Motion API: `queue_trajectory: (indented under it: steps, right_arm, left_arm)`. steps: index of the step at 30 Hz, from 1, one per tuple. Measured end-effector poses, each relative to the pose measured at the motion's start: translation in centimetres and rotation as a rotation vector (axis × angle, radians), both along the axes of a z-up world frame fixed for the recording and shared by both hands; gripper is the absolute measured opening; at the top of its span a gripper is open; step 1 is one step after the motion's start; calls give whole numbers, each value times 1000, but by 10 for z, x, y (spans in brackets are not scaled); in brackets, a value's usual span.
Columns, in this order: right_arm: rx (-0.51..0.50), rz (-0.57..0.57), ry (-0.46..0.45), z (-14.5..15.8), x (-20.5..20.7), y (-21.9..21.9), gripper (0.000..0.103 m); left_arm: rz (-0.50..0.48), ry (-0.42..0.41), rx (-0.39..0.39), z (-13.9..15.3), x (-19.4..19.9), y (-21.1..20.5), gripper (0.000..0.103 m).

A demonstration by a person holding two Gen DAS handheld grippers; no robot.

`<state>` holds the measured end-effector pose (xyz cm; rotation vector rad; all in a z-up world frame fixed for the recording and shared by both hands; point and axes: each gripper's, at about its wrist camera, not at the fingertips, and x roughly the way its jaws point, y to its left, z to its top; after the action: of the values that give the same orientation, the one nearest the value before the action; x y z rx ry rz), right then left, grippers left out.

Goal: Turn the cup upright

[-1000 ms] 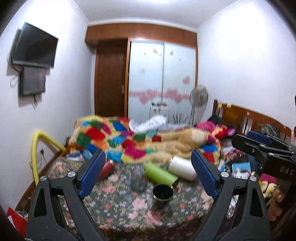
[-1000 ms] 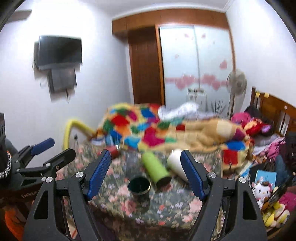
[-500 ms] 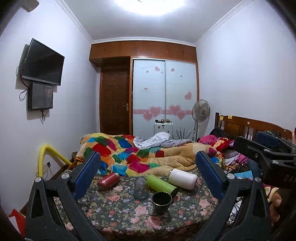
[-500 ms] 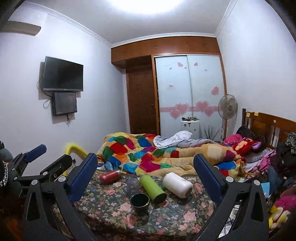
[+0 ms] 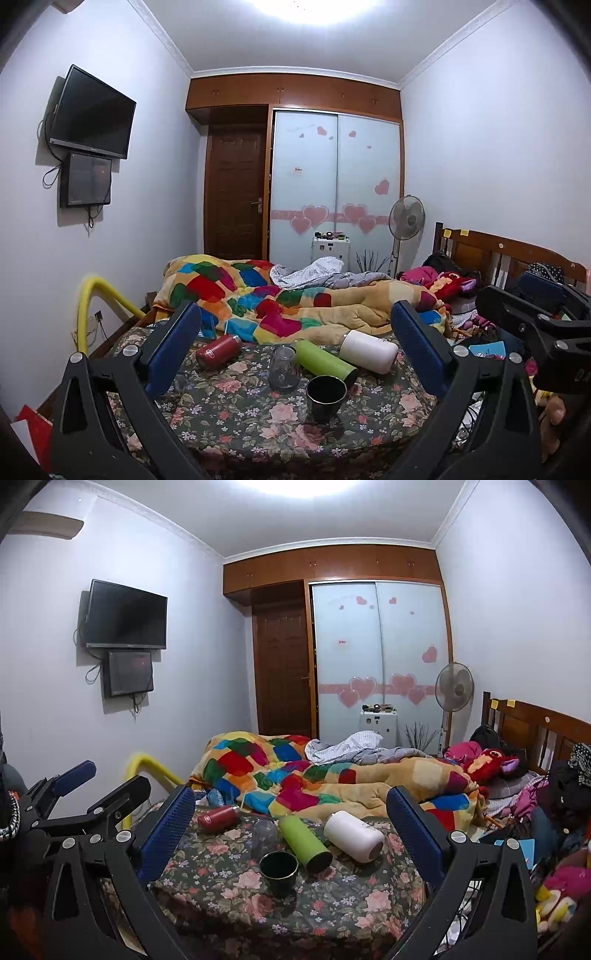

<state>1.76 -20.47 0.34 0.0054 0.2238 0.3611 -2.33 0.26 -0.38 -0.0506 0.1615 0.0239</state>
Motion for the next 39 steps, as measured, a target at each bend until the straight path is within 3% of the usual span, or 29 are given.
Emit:
queue_trajectory:
  steps: [39]
  right_arm:
    - [1,3,22,-5,-1,-2,103]
  left_arm:
    - [-19,20,-2,-3,9,-14,103]
